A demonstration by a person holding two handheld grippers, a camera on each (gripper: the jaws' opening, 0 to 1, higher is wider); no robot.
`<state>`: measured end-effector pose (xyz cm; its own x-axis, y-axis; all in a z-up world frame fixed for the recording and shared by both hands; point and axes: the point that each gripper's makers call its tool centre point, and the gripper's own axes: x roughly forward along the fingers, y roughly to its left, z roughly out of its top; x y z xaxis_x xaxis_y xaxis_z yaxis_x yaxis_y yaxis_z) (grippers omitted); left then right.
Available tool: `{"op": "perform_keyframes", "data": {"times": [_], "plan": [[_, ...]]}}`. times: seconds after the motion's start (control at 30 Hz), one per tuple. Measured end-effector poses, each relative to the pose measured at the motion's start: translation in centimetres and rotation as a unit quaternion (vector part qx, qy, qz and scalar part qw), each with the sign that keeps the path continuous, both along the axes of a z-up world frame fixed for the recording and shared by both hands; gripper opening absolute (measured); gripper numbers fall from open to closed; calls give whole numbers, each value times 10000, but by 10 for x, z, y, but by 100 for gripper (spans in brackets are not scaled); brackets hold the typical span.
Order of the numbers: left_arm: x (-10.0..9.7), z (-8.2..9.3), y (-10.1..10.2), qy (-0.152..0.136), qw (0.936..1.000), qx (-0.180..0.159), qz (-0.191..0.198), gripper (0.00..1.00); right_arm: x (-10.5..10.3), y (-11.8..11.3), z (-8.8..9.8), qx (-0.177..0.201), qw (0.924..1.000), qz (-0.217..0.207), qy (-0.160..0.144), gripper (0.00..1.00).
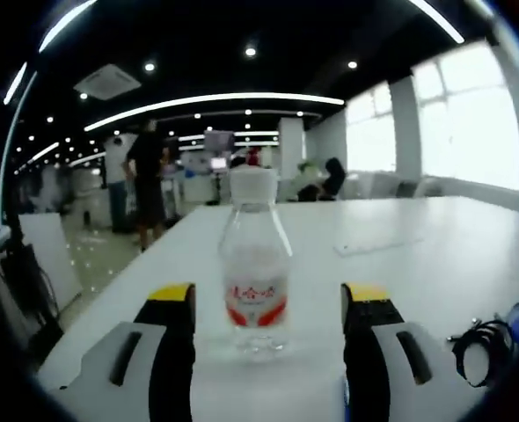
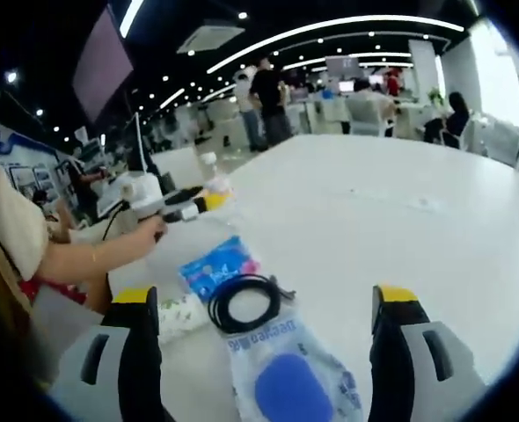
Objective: Arrange the tabletop items into an orderly group along one side of the table until the central work area is clear of visible clutter.
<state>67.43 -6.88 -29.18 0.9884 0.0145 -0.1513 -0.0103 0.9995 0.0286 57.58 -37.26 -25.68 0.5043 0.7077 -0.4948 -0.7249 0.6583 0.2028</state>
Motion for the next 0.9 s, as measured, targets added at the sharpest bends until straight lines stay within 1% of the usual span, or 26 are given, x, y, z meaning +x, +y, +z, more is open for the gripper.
{"op": "perform_keyframes", "data": {"times": [0.03,0.07,0.17,0.2,0.27,0.33,0.4,0.5,0.53,0.7,0.9], "plan": [[-5,0,0,101,9999,70,-18,70,0,1,2,47,10000,-14,-6,99],[-8,1,0,123,9999,88,-34,70,0,2,5,128,9999,-42,-22,99],[-18,8,-4,110,9997,149,-185,76,-2,7,10,299,9996,-10,-2,100],[-21,10,-6,102,9996,141,-233,78,-4,9,10,355,9994,2,57,100],[-28,18,-10,90,9992,127,-361,82,-7,12,10,373,9993,56,76,100],[-33,22,-12,94,9991,155,-389,87,-7,13,10,367,9993,73,70,100],[-39,28,-15,34,9990,99,-442,91,-8,16,10,435,9990,94,102,100],[-45,31,-19,57,9986,60,-522,98,-10,19,9,486,9985,145,186,100],[-48,33,-22,56,9981,51,-611,98,-12,21,9,483,9985,177,187,100],[-59,39,-27,122,9970,-20,-769,99,-16,27,11,559,9978,274,214,100],[-76,48,-35,163,9948,177,-995,99,-19,33,8,531,9976,388,193,99]]}}
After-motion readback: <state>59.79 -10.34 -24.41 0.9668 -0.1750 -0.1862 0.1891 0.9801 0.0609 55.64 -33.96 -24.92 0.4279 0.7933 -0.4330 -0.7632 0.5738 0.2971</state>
